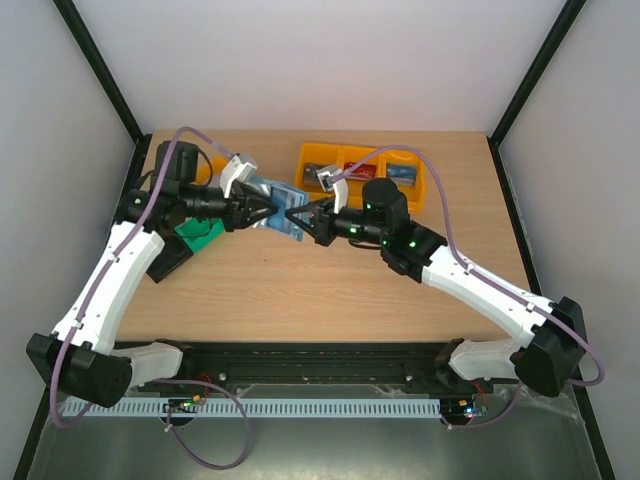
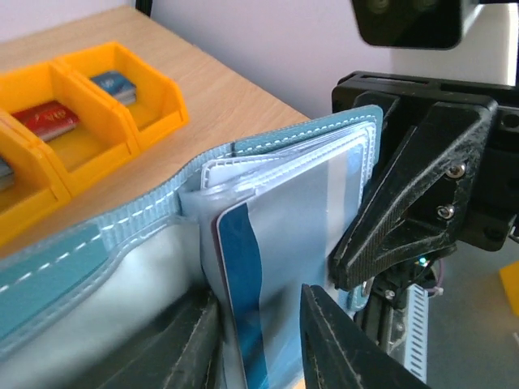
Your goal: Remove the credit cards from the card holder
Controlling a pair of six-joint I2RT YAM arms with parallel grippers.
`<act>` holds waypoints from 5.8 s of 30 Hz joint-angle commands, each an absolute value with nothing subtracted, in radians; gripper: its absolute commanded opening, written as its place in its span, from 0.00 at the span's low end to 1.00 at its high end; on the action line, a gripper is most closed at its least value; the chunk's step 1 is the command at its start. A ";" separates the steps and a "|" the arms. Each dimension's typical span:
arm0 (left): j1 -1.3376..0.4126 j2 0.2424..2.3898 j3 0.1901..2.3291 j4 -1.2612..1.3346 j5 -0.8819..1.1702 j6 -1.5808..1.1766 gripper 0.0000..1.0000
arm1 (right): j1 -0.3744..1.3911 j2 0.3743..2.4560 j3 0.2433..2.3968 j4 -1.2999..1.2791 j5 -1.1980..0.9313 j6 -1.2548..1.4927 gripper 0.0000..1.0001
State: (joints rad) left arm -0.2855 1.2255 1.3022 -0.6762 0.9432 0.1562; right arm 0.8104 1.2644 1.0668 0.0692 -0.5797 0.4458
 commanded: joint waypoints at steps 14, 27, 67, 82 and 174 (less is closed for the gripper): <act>-0.253 1.164 1.338 -0.834 1.204 0.293 0.02 | 0.807 1.257 1.021 0.390 -0.763 0.485 0.20; -0.184 1.151 1.351 -0.888 1.233 0.368 0.02 | 0.766 1.179 0.950 0.342 -0.764 0.424 0.28; -0.191 1.160 1.297 -0.795 1.163 0.295 0.28 | 0.758 1.204 0.963 0.430 -0.901 0.480 0.02; -0.139 1.146 1.326 -0.930 1.242 0.438 0.02 | 0.738 1.163 0.945 0.356 -0.888 0.415 0.03; -0.169 1.175 1.305 -0.909 1.251 0.460 0.14 | 0.728 1.192 0.956 0.411 -0.973 0.476 0.02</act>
State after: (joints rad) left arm -0.1555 1.1625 1.2953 -0.9180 1.2541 0.4503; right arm 0.7246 1.1988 0.9451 0.3630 -0.9413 0.4721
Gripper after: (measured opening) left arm 0.169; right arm 0.035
